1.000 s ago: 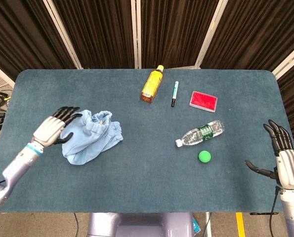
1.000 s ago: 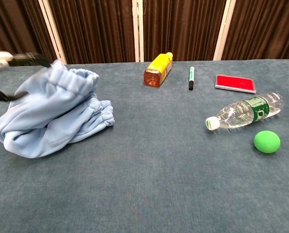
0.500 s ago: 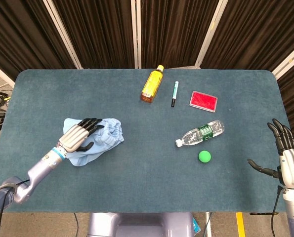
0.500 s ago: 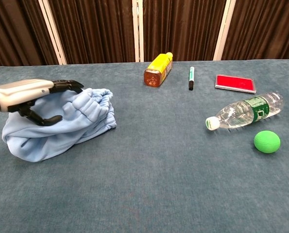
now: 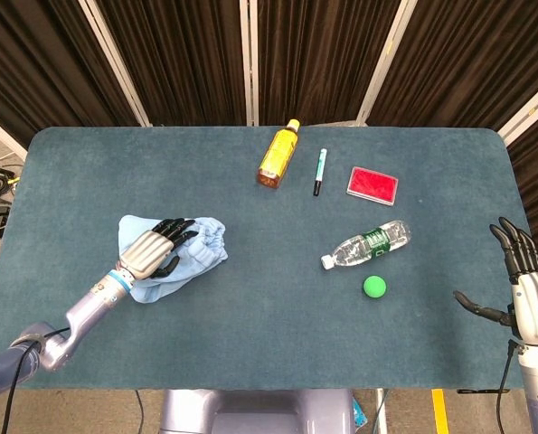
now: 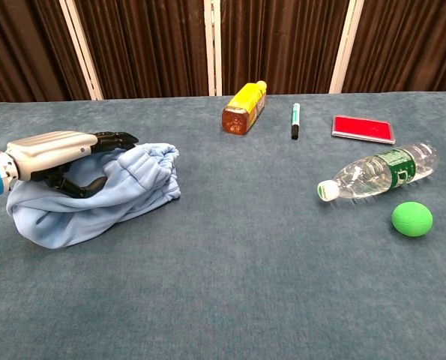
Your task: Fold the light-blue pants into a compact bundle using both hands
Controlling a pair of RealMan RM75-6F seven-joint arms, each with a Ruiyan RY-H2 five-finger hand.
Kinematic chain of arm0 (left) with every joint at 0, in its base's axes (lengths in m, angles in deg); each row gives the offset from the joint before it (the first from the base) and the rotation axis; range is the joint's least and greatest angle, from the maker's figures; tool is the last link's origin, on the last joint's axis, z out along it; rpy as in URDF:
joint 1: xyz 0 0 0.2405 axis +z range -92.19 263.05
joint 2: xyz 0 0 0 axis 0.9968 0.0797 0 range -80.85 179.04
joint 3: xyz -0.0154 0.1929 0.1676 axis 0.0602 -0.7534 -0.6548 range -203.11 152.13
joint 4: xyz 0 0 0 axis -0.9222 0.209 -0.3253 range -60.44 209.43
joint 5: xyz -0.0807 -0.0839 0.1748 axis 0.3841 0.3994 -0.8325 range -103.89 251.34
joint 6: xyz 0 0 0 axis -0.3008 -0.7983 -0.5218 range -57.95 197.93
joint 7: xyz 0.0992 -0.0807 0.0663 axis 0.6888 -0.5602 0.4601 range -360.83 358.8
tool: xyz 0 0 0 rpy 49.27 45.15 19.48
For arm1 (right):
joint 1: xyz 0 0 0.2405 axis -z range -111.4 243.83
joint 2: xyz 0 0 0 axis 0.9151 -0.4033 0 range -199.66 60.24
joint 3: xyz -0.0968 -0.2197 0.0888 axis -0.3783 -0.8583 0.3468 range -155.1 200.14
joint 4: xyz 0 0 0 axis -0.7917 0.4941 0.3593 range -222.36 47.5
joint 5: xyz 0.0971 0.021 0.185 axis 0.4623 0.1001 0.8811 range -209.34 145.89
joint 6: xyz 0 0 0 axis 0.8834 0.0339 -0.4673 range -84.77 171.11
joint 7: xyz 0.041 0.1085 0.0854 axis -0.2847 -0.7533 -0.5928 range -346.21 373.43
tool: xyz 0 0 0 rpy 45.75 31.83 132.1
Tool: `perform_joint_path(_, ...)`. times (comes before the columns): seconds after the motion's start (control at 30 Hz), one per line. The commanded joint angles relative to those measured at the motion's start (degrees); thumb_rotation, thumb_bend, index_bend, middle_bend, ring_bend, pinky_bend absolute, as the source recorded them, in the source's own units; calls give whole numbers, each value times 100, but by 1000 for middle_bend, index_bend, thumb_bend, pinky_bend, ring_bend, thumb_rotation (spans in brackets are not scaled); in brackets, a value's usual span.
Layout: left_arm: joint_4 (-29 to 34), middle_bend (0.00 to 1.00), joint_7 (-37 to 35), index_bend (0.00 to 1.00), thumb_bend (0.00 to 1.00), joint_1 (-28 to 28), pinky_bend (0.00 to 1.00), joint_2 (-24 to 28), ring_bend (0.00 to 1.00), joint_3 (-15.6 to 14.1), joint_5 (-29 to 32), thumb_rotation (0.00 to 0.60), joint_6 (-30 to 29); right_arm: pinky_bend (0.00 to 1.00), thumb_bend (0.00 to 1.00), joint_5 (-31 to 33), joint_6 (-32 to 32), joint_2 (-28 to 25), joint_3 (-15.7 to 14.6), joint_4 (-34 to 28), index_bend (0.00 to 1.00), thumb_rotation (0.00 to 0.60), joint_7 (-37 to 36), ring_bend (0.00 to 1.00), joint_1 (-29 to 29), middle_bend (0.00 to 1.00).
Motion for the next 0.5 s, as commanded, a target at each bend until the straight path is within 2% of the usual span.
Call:
perform_joint_path(0.03,21,0,-26,160,495,28,80,52,21,26,-38,600,-158,0,0,-2,-2,-3,0,-5,90,600,-2,0,2,30)
perform_joint_path(0.1,76,0,-70,158,486,52,76,140,22,57,-63,600,-313,0,0,-6,-3,-5,-1,-12,90,600,-5,0,2,30)
perform_joint_path(0.2,270,0,-164,108,421,77,29,334,7,108,-56,600,-458,0,0,-29,-18,-10,-6,-27,90,600,6,0,7,30)
perform_joint_path(0.27,557,0,-169,39,326,79,1,576,0,145,-25,600,-483,0,0,-39,-29,-13,-8,-42,90,600,13,0,11,30)
perform_joint_path(0.37,959,0,-31,0,178,95,0,931,0,199,22,600,-533,0,0,-51,-41,-21,-10,-67,90,600,13,0,16,30)
perform_joint_path(0.43,1295,0,43,0,133,135,0,1198,0,250,98,600,-567,0,0,-76,-54,-30,-18,-91,90,600,22,0,20,29)
perform_joint_path(0.5,1699,0,21,0,123,272,0,1585,0,349,167,600,-854,0,0,-123,-72,-45,-36,-146,90,600,35,0,27,29)
